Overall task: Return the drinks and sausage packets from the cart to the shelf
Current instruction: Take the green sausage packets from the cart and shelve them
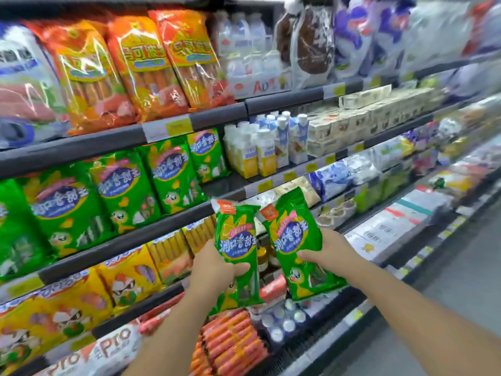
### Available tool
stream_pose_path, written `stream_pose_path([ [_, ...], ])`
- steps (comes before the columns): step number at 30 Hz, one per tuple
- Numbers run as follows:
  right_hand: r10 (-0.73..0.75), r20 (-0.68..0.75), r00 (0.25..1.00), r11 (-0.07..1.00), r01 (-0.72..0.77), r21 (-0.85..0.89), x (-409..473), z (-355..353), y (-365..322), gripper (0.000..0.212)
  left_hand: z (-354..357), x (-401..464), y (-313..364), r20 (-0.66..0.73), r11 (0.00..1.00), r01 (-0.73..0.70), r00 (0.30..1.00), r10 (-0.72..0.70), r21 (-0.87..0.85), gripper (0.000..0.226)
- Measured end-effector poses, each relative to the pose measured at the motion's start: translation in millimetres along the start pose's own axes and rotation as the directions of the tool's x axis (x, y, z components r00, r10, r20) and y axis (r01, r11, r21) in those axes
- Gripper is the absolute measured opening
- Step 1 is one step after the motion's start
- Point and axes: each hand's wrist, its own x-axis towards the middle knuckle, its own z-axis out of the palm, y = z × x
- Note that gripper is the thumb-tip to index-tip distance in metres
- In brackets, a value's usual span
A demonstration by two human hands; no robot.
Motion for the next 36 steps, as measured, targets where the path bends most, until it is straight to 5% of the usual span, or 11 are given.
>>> stream_pose_path([
  [6,0.022,-0.032,0.999,0.986,-0.016,0.168,44.0,-9.6,-25.8,0.080,-14.2,20.6,27.9,0.018,0.993,-0.048,0.999,0.050,-0.106,0.045],
  [11,-0.027,-0.054,0.998,0.963,0.040,0.268,82.9,-6.6,-67.3,0.049,-43.0,44.8,41.2,-0.044,0.980,-0.077,0.997,0.070,-0.183,0.044],
  [18,-0.114,-0.044,0.993,0.936,0.122,0.329,131.7,11.3,-108.8,0.077,-83.4,60.4,35.1,-0.089,0.961,-0.086,0.994,0.065,-0.261,0.041],
  [25,-0.138,0.003,0.990,0.895,0.124,0.429,169.3,20.3,-126.5,0.030,-97.2,58.5,32.6,-0.176,0.963,-0.071,0.984,0.025,-0.261,0.051],
  [30,-0.173,-0.046,0.984,0.882,0.175,0.437,196.8,25.0,-138.8,0.048,-88.6,54.9,33.5,-0.254,0.972,-0.062,0.967,0.002,-0.227,0.051],
  [36,-0.258,-0.115,0.959,0.808,0.279,0.519,220.1,39.8,-164.2,0.046,-61.4,45.5,48.3,-0.323,0.962,-0.017,0.943,-0.076,-0.274,0.053],
])
